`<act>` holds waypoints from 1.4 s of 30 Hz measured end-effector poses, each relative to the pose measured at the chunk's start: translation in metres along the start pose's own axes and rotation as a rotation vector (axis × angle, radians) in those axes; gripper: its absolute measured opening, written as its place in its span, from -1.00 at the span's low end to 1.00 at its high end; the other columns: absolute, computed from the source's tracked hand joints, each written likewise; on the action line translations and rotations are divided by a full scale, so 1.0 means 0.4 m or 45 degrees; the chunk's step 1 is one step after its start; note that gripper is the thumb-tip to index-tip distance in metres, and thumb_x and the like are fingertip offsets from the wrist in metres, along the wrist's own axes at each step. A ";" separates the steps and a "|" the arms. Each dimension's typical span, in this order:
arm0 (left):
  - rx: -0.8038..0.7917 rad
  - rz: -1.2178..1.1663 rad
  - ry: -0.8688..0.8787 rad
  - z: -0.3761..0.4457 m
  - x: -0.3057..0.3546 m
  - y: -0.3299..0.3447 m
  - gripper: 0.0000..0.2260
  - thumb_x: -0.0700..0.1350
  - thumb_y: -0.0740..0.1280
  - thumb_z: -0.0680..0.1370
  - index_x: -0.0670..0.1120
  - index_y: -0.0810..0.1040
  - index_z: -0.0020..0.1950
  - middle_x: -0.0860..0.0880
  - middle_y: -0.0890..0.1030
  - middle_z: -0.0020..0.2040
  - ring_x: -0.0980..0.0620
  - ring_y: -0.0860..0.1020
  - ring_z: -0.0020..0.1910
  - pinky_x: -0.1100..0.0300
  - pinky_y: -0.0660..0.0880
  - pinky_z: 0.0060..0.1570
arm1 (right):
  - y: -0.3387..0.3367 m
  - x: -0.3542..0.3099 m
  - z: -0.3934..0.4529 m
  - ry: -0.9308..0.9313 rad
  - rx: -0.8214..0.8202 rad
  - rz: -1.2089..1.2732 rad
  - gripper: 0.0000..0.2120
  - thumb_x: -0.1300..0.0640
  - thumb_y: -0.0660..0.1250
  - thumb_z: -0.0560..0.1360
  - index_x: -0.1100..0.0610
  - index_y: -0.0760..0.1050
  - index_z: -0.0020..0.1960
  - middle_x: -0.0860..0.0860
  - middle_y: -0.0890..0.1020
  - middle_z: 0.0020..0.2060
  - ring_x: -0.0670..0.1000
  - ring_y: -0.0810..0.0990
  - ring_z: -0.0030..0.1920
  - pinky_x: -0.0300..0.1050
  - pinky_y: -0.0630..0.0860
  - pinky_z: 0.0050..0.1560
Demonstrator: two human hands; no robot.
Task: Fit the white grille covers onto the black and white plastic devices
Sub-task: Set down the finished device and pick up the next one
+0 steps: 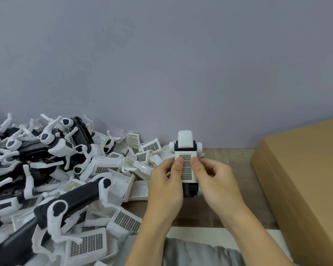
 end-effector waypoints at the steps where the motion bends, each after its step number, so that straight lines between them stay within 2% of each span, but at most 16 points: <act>1: 0.003 0.039 0.023 -0.001 0.001 -0.001 -0.75 -0.10 0.24 0.67 -0.03 0.69 -0.08 -0.03 0.72 -0.17 0.10 0.65 -0.18 0.26 0.55 -0.20 | 0.001 0.001 0.000 -0.020 0.001 -0.075 -0.77 0.04 0.26 0.64 -0.02 0.68 -0.07 -0.15 0.74 -0.18 -0.16 0.70 -0.10 -0.19 0.59 -0.04; 3: 0.015 0.057 0.041 0.000 0.004 -0.001 -0.76 -0.10 0.26 0.66 0.00 0.69 -0.10 -0.01 0.72 -0.17 0.07 0.67 -0.18 0.27 0.56 -0.22 | 0.000 0.000 0.000 -0.028 0.010 -0.137 -0.75 0.02 0.23 0.64 -0.04 0.66 -0.10 -0.19 0.73 -0.21 -0.20 0.69 -0.14 -0.27 0.57 -0.12; 6: -0.008 -0.044 -0.035 0.003 0.000 0.000 -0.75 -0.08 0.27 0.65 0.00 0.72 -0.11 -0.06 0.73 -0.11 -0.02 0.69 -0.06 0.14 0.60 -0.05 | 0.001 0.001 -0.001 -0.001 0.025 -0.083 -0.69 -0.03 0.21 0.65 0.02 0.68 -0.10 -0.14 0.73 -0.21 -0.18 0.69 -0.14 -0.33 0.56 -0.17; 9: -0.129 -0.210 -0.209 -0.003 -0.002 0.006 -0.77 -0.10 0.25 0.67 -0.04 0.72 0.04 -0.13 0.72 0.01 -0.12 0.68 0.08 -0.05 0.58 0.14 | -0.001 -0.001 0.001 0.029 0.038 0.023 -0.69 -0.06 0.22 0.64 0.04 0.70 -0.03 -0.09 0.75 -0.17 -0.13 0.71 -0.10 -0.23 0.60 -0.08; 12: -0.091 -0.118 -0.214 -0.005 -0.005 0.005 -0.81 -0.17 0.28 0.65 -0.08 0.67 0.15 -0.09 0.72 0.04 -0.07 0.67 0.11 -0.13 0.55 0.23 | -0.011 -0.005 0.001 0.028 -0.042 0.045 -0.78 0.01 0.27 0.63 -0.01 0.70 0.06 -0.10 0.75 -0.08 -0.11 0.70 0.01 -0.15 0.58 0.07; 16: 0.031 -0.109 -0.230 -0.006 -0.003 -0.005 -0.82 -0.20 0.30 0.63 -0.05 0.67 0.13 -0.05 0.73 0.02 -0.06 0.67 0.10 -0.14 0.55 0.22 | -0.007 -0.017 -0.004 -0.108 -0.084 -0.107 -0.76 0.15 0.33 0.61 -0.20 0.63 -0.03 -0.28 0.72 -0.10 -0.25 0.67 -0.01 -0.44 0.52 -0.07; 20: 0.060 -0.163 -0.260 -0.009 0.006 -0.001 -0.84 -0.19 0.36 0.60 -0.08 0.66 0.14 -0.08 0.73 0.01 -0.08 0.68 0.08 -0.14 0.56 0.20 | -0.006 -0.029 -0.008 -0.158 -0.001 -0.080 -0.72 0.17 0.39 0.57 -0.21 0.65 -0.14 -0.25 0.72 -0.17 -0.24 0.68 -0.08 -0.43 0.53 -0.12; 24: 0.111 -0.334 -0.312 -0.004 0.002 -0.007 -0.74 -0.03 0.43 0.52 -0.16 0.66 0.11 -0.17 0.72 0.02 -0.17 0.68 0.05 -0.08 0.60 0.07 | -0.008 -0.044 -0.016 -0.310 0.226 -0.479 -0.98 0.00 0.42 0.54 -0.10 0.62 -0.08 -0.19 0.68 -0.20 -0.19 0.64 -0.12 -0.35 0.53 -0.17; 27: 0.078 -0.479 -0.359 -0.004 0.008 -0.003 -0.59 0.11 0.39 0.46 -0.21 0.67 0.08 -0.20 0.72 0.01 -0.11 0.70 -0.09 0.13 0.63 -0.23 | 0.008 -0.057 -0.027 -0.328 0.032 -0.938 -0.69 -0.22 0.26 0.52 -0.10 0.50 0.19 -0.18 0.61 0.03 -0.12 0.55 0.07 -0.16 0.52 0.03; 29: 0.041 -0.551 -0.365 -0.002 0.012 0.001 -0.60 0.11 0.34 0.50 -0.17 0.68 0.13 -0.16 0.72 0.05 -0.09 0.71 -0.02 0.14 0.65 -0.18 | 0.012 -0.057 -0.033 -0.210 -0.026 -1.154 -0.38 -0.24 0.25 0.50 -0.02 0.25 0.47 -0.10 0.48 0.28 0.01 0.47 0.26 -0.04 0.47 0.17; 30: 0.062 -0.513 -0.365 0.000 0.009 -0.002 -0.61 0.11 0.32 0.51 -0.14 0.67 0.14 -0.12 0.72 0.05 -0.06 0.71 -0.01 0.12 0.64 -0.14 | 0.012 -0.059 -0.035 -0.164 -0.028 -1.183 -0.33 -0.22 0.26 0.51 0.02 0.18 0.51 -0.06 0.45 0.32 0.05 0.46 0.28 -0.01 0.46 0.18; 32: 0.133 -0.250 -0.280 0.008 -0.002 -0.018 -0.69 0.08 0.28 0.58 -0.11 0.68 0.07 -0.07 0.74 -0.02 0.01 0.71 -0.04 0.09 0.56 -0.04 | 0.000 -0.075 -0.040 -0.115 0.006 -1.116 -0.51 -0.20 0.26 0.49 0.01 0.36 0.34 -0.04 0.56 0.17 0.06 0.56 0.14 0.02 0.54 0.11; 34: 0.264 -0.009 -0.096 0.012 -0.002 -0.040 -0.74 -0.04 0.25 0.65 -0.07 0.70 -0.08 -0.08 0.73 -0.14 0.03 0.70 -0.11 0.06 0.52 0.00 | -0.039 -0.089 -0.041 0.003 0.020 -0.946 -0.76 -0.18 0.24 0.43 -0.02 0.48 -0.11 -0.06 0.65 -0.19 0.01 0.66 -0.14 0.04 0.61 -0.05; 36: 0.445 -0.007 0.005 0.010 0.005 -0.059 -0.72 -0.10 0.23 0.61 -0.03 0.68 -0.20 -0.12 0.70 -0.22 0.09 0.67 -0.24 0.08 0.51 -0.09 | -0.093 -0.103 -0.044 0.226 -0.050 -0.665 -0.68 -0.13 0.23 0.40 0.08 0.38 -0.37 -0.06 0.58 -0.45 -0.01 0.63 -0.37 -0.05 0.62 -0.17; 39: 0.596 -0.065 0.054 0.006 0.014 -0.070 -0.74 -0.10 0.21 0.54 0.00 0.64 -0.27 -0.11 0.65 -0.30 0.14 0.59 -0.35 0.13 0.45 -0.18 | -0.170 -0.159 -0.047 0.365 -0.062 -0.312 -0.69 -0.10 0.24 0.48 0.07 0.46 -0.33 0.03 0.50 -0.45 0.05 0.49 -0.42 -0.14 0.43 -0.33; 42: 0.561 -0.041 0.019 0.007 0.010 -0.059 -0.71 -0.18 0.19 0.58 -0.04 0.62 -0.25 -0.05 0.63 -0.38 0.18 0.57 -0.40 0.14 0.46 -0.22 | -0.258 -0.253 -0.033 0.148 0.247 0.494 -0.73 -0.03 0.21 0.60 0.14 0.54 -0.09 0.10 0.59 -0.32 0.03 0.54 -0.37 -0.12 0.54 -0.30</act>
Point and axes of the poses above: each hand's wrist, its own z-axis towards the middle knuckle, its own y-axis out of the palm, x = y × z, the point moved 2 cm from there along z, towards the middle knuckle
